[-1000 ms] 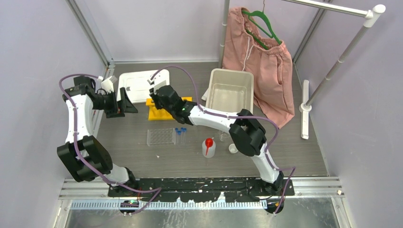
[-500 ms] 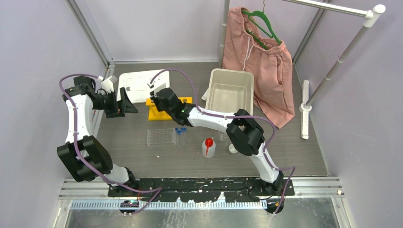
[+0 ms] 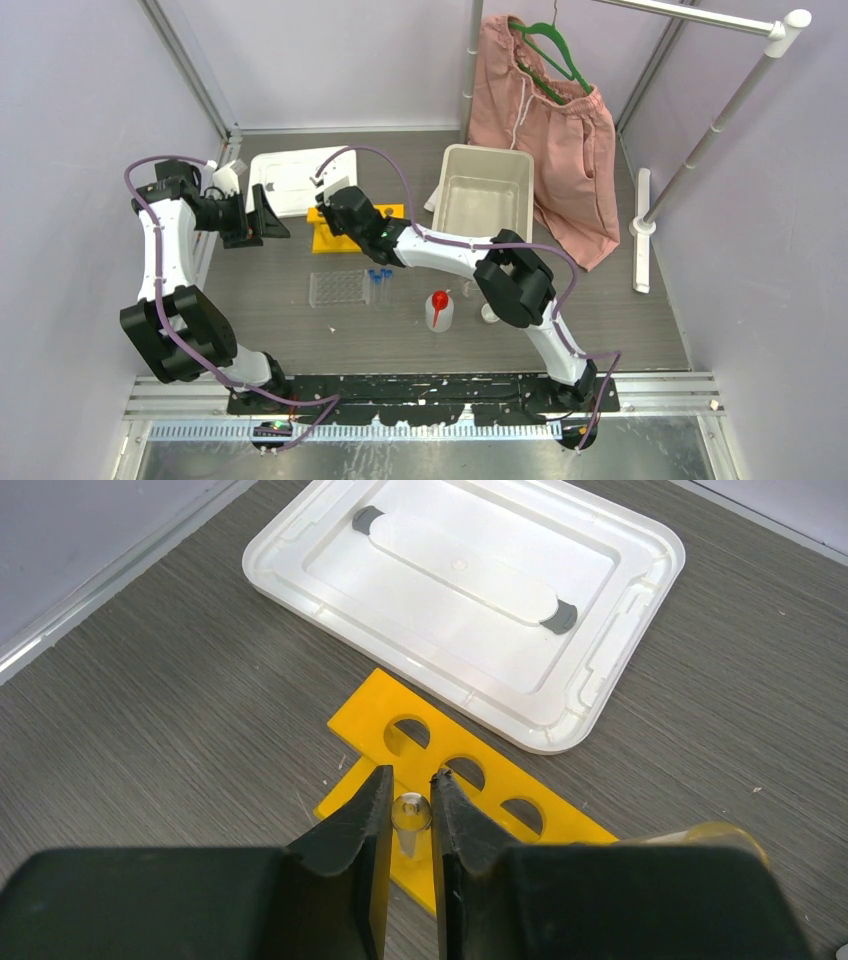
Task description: Organize the chemistry lab equipment
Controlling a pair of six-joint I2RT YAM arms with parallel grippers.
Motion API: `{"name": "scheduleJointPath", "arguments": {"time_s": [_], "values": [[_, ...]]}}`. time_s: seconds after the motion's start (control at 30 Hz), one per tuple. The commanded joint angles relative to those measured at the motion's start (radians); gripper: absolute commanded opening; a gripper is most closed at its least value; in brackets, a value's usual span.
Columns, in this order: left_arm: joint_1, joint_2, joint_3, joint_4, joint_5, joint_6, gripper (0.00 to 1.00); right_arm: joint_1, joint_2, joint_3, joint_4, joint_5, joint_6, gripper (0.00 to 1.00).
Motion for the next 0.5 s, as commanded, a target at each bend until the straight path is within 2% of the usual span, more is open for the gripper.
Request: {"name": "scheduleJointPath", "arguments": {"time_s": [0.0,0.47], "values": [[0.006,-0.026,0.015,-0.014,0.033,0.015,0.89,0.008,0.020,0.026,0.028,0.007,0.004,0.01],[0.006,-0.023,0.022,-0.025,0.029,0.025,0.89,0.008,0.016,0.035,0.010,-0.003,0.011,0.01]]}}
